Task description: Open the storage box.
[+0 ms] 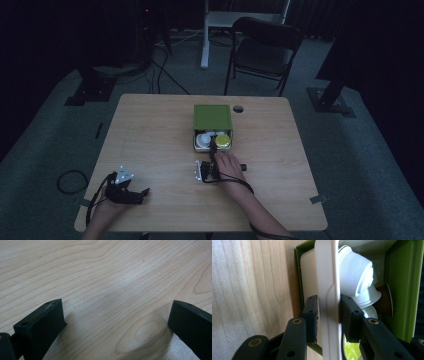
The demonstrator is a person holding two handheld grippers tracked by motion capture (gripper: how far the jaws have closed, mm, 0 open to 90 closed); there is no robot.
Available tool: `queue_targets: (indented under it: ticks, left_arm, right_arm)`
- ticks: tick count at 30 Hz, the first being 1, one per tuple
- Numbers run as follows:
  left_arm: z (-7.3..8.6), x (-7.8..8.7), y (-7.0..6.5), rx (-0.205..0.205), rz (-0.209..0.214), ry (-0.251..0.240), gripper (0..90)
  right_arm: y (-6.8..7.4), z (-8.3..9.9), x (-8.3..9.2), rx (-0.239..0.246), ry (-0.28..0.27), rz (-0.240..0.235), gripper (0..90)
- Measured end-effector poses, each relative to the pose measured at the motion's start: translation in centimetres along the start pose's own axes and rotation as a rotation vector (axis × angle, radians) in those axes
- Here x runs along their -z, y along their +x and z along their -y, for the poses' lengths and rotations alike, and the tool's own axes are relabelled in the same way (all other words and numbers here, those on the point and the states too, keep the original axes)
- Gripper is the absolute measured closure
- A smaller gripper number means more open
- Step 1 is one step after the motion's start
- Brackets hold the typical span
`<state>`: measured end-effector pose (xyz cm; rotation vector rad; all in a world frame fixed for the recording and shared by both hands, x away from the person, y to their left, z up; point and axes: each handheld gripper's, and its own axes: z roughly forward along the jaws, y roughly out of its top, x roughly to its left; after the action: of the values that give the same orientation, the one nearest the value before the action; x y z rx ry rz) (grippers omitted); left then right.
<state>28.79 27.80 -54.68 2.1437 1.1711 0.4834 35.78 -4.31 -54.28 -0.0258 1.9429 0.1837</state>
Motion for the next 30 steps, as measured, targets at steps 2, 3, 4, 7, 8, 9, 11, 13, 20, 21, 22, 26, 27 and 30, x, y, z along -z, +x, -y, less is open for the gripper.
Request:
queue_targets:
  ticks: [2,3,4,7,8,9,11,13,20,21,22,26,27,30]
  left_arm:
    - [0.00,0.00,0.00,0.000,0.000,0.000,0.8]
    - [0.00,0.00,0.00,0.000,0.000,0.000,0.8]
    - [0.00,0.00,0.00,0.000,0.000,0.000,0.8]
    - [0.00,0.00,0.00,0.000,0.000,0.000,0.8]
    - [0.00,0.00,0.00,0.000,0.000,0.000,0.8]
    - [0.00,0.00,0.00,0.000,0.000,0.000,0.8]
    - [0.00,0.00,0.00,0.000,0.000,0.000,0.8]
    - [0.00,0.00,0.00,0.000,0.000,0.000,0.8]
    - [0.00,0.00,0.00,-0.001,0.000,0.000,0.8]
    - [0.00,0.00,0.00,0.000,0.000,0.000,0.8]
    - [0.00,0.00,0.00,-0.001,0.001,0.000,0.8]
    - [0.00,0.00,0.00,-0.001,0.001,0.000,0.8]
    - [0.00,0.00,0.00,-0.001,0.001,0.000,0.8]
    - [0.00,0.00,0.00,0.000,0.001,0.000,0.8]
  right_arm:
    - [-0.12,0.04,-0.06,-0.010,0.003,-0.004,69.8]
    - [-0.12,0.04,-0.06,-0.010,0.003,-0.004,69.8]
    - [-0.15,0.05,-0.10,-0.008,0.003,-0.006,70.0]
    - [-0.17,-0.02,-0.10,0.008,0.007,-0.005,70.6]
    - [-0.21,-0.03,-0.10,0.004,0.008,-0.008,70.6]
    - [-0.28,-0.06,-0.09,0.002,0.009,-0.014,70.6]
    - [-0.37,-0.07,-0.11,0.003,0.010,-0.020,70.9]
    - [-0.40,-0.10,-0.09,0.013,0.011,-0.021,71.1]
    - [-0.35,-0.08,0.07,0.010,0.008,-0.022,71.1]
    - [-0.36,-0.08,0.12,0.011,0.009,-0.024,71.2]
    - [-0.37,-0.09,0.15,0.013,0.009,-0.025,71.2]
    - [-0.44,-0.14,0.34,0.015,0.010,-0.036,71.3]
    - [-0.45,-0.12,0.39,0.016,0.008,-0.039,71.3]
    - [-0.41,-0.05,0.57,0.016,0.003,-0.041,71.4]
